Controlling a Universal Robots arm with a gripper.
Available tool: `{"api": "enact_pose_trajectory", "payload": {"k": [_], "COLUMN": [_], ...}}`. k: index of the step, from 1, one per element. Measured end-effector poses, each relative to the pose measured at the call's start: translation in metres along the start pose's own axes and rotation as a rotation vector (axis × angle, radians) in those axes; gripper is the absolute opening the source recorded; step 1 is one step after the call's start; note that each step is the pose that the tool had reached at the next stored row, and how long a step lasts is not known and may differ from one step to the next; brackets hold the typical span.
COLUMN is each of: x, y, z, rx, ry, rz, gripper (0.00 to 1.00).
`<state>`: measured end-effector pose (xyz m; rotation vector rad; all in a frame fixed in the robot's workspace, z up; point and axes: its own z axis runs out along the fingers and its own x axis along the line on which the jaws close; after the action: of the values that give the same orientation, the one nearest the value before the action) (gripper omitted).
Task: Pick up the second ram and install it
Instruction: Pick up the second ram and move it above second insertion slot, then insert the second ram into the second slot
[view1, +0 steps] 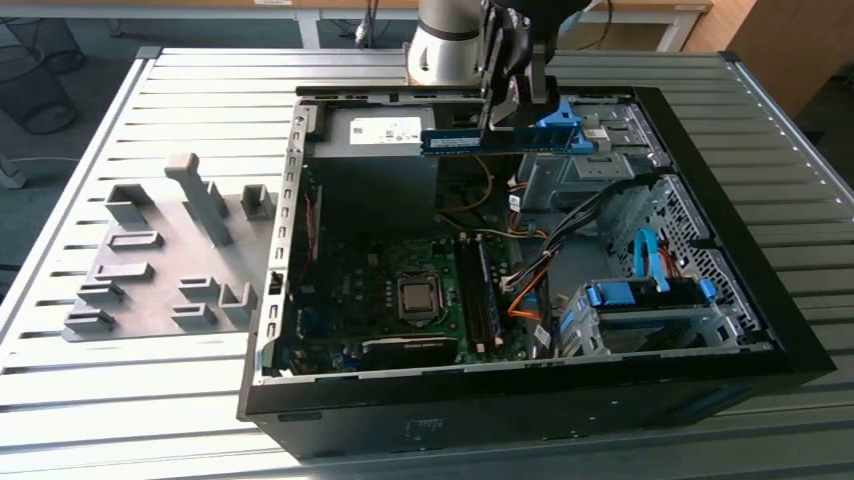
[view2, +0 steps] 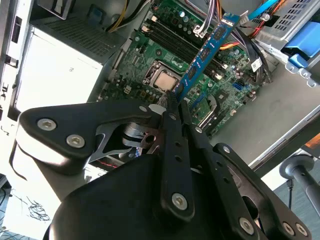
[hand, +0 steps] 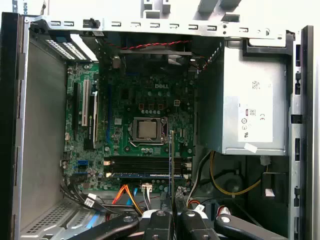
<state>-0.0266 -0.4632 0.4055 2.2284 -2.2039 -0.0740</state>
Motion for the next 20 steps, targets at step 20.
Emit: {"api": "enact_pose_trajectory", "payload": {"k": [20], "x": [0.0001], "y": [-0.0084], "z": [-0.0003], "rx": [0.0], "ry": [0.0], "rz": [0.0], "gripper": [0.14]}}
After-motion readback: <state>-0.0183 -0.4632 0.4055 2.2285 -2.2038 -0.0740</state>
